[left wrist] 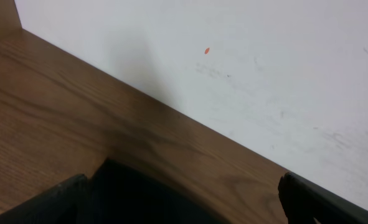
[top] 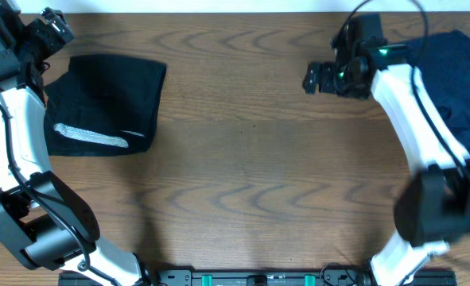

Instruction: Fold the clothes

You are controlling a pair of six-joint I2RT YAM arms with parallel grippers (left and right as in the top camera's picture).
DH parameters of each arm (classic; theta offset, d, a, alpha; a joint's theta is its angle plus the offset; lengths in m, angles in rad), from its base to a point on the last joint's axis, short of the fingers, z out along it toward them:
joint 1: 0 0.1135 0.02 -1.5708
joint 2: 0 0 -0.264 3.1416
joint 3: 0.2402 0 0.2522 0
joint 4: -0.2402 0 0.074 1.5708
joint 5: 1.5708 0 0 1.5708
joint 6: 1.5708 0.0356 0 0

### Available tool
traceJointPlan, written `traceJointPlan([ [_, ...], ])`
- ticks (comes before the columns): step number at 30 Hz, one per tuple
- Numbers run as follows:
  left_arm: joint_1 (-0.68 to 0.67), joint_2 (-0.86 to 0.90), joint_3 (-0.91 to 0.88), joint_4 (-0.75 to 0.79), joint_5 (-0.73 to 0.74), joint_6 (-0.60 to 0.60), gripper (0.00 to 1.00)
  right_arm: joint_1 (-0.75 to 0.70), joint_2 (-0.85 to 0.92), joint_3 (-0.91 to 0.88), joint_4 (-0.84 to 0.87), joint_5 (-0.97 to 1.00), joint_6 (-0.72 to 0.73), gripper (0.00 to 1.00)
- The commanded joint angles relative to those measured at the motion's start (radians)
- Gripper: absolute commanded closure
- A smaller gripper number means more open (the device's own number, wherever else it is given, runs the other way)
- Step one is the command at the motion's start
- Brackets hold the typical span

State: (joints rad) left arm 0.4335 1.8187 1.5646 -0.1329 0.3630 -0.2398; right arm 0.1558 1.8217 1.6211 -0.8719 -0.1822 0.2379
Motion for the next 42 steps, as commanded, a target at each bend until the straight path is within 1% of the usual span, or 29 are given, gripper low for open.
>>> traceJointPlan([
  [1,0.0,0.007,-0.001,-0.002,0.004,-0.009,0.02,0.029,-0.204,0.013,0.032,0.091,-0.024,0.01],
  [4,0.0,0.007,-0.001,-0.002,0.004,-0.009,0.02,0.032,-0.322,0.013,0.061,0.105,-0.079,0.01],
  [8,0.0,0.007,-0.001,-0.002,0.004,-0.009,0.02,0.032,-0.462,-0.011,0.142,0.104,-0.168,0.01],
  [12,0.0,0.007,-0.001,-0.002,0.004,-0.009,0.02,0.03,-0.624,-0.128,0.253,0.108,-0.195,0.01],
  [16,0.0,0.007,-0.001,-0.002,0.004,-0.009,0.02,0.024,-0.829,-0.377,0.435,0.108,-0.195,0.01],
  [20,0.0,0.007,-0.001,-0.002,0.004,-0.009,0.02,0.009,-1.029,-0.708,0.707,0.108,-0.195,0.01],
  [25,0.0,0.007,-0.001,-0.002,0.004,-0.009,0.02,-0.039,-1.223,-1.084,1.003,0.107,-0.19,0.01],
  [28,0.0,0.007,-0.001,-0.002,0.004,-0.009,0.02,-0.047,-1.326,-1.26,1.146,0.108,-0.191,0.01],
  [31,0.0,0.007,-0.001,-0.002,0.004,-0.009,0.02,-0.047,-1.395,-1.37,1.211,0.129,-0.19,0.01],
  [34,0.0,0.007,-0.001,-0.002,0.004,-0.009,0.02,-0.048,-1.469,-1.46,1.236,0.154,-0.175,0.01],
  [39,0.0,0.007,-0.001,-0.002,0.004,-0.009,0.02,-0.064,-1.591,-1.553,1.225,0.166,-0.125,0.01],
  [42,0.0,0.007,-0.001,-0.002,0.004,-0.01,0.02,-0.074,-1.654,-1.581,1.179,0.167,-0.119,0.01],
])
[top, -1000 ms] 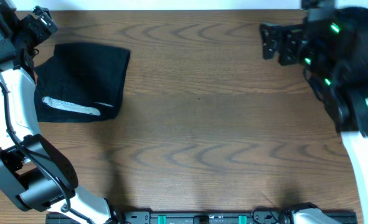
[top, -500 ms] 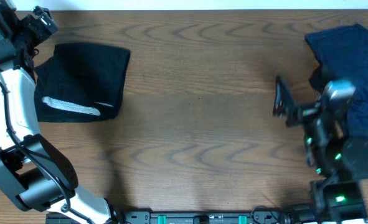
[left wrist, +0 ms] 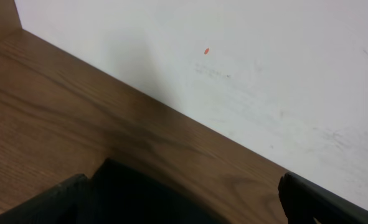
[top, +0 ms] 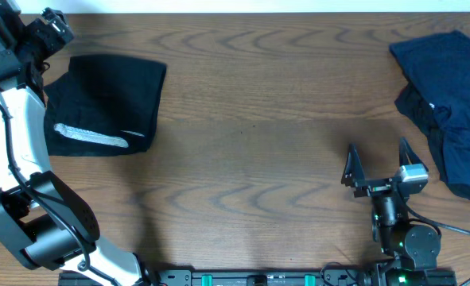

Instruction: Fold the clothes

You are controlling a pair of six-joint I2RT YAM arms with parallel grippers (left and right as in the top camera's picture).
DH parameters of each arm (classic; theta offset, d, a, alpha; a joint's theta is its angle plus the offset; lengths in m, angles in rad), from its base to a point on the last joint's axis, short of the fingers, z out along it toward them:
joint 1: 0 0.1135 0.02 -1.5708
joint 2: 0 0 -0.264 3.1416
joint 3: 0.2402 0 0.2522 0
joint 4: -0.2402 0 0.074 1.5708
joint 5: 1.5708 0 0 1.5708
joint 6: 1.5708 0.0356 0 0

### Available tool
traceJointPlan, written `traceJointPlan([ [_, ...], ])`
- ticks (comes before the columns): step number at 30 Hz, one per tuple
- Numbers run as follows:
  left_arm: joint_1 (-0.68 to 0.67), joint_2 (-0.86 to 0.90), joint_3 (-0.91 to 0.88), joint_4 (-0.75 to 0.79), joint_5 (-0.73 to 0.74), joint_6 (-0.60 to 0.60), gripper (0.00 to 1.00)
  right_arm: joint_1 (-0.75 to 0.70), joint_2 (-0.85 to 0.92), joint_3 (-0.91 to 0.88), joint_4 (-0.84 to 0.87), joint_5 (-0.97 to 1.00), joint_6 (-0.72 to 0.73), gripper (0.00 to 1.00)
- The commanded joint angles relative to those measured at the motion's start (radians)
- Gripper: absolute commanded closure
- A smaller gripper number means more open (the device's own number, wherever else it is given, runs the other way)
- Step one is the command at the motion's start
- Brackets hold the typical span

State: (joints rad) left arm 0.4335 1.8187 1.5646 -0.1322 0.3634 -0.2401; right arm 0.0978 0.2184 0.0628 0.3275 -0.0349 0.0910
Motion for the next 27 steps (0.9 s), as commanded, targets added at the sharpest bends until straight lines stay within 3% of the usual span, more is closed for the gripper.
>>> traceJointPlan([
  [1,0.0,0.007,-0.001,-0.003,0.003,-0.009,0.02,-0.019,-0.067,-0.027,-0.037,0.019,0.028,0.01],
  [10,0.0,0.007,-0.001,-0.002,0.003,-0.009,0.02,-0.038,-0.216,-0.058,-0.212,0.02,0.028,0.01],
  [21,0.0,0.007,-0.001,-0.002,0.003,-0.009,0.02,-0.063,-0.214,-0.058,-0.397,0.019,0.032,0.01],
  [27,0.0,0.007,-0.001,-0.002,0.003,-0.009,0.02,-0.076,-0.214,-0.058,-0.402,0.019,-0.003,0.01],
])
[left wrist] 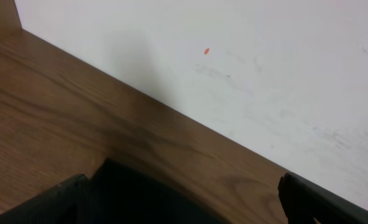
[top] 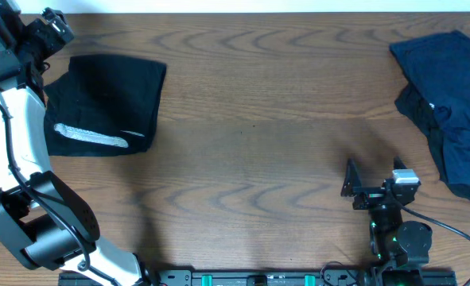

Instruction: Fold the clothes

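Observation:
A folded black garment (top: 111,99) with a pale printed stripe lies at the far left of the table. My left gripper (top: 57,26) hovers over its far left corner, open and holding nothing. In the left wrist view its two dark fingertips (left wrist: 62,200) stand wide apart, with the black cloth (left wrist: 146,199) below them. A crumpled dark blue garment (top: 449,95) lies unfolded at the far right. My right gripper (top: 374,181) sits near the front edge, open and empty, well short of the blue garment.
A white wall (left wrist: 233,62) runs along the back edge of the wooden table (top: 250,135). Bare wood lies between the two garments. The arm bases stand at the front edge.
My right gripper has shifted slightly toward the front edge and stays open. The left gripper and both garments are where they were.
At first my right arm reached over the far right of the table, its gripper beside the blue garment. Then it was drawn back near the front edge, open and empty, with the blue garment crumpled. The left gripper stayed over the black garment's corner throughout.

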You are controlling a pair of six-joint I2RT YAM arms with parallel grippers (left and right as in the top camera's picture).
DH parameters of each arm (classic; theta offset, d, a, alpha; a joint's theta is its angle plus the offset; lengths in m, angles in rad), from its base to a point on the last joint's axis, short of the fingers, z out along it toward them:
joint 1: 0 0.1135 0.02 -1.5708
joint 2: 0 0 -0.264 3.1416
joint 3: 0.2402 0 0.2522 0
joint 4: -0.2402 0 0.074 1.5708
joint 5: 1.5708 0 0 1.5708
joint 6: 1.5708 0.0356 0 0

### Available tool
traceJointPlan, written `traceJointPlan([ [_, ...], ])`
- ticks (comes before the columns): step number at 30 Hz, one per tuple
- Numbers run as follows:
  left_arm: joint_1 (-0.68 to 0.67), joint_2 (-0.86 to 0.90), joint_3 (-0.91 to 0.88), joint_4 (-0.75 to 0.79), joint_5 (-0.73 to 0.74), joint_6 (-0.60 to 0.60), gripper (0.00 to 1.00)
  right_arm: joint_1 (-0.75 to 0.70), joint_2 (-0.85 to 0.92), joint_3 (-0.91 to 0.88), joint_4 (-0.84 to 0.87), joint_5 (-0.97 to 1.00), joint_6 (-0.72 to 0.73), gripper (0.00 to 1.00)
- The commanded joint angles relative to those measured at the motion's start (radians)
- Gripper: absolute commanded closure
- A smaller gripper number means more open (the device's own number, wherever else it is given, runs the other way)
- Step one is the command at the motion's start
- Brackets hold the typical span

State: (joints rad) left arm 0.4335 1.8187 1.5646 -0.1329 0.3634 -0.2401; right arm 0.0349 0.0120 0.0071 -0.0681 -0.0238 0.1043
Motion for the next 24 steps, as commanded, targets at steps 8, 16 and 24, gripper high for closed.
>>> traceJointPlan([
  [8,0.0,0.007,-0.001,-0.002,0.003,-0.009,0.02,-0.037,-0.007,-0.002,-0.006,0.005,-0.028,0.01],
  [16,0.0,0.007,-0.001,-0.002,0.003,-0.009,0.02,-0.049,-0.007,-0.002,-0.006,0.005,-0.035,0.01],
  [24,0.0,0.007,-0.001,-0.002,0.003,-0.009,0.02,-0.047,-0.007,-0.002,-0.006,-0.002,-0.095,0.01],
])
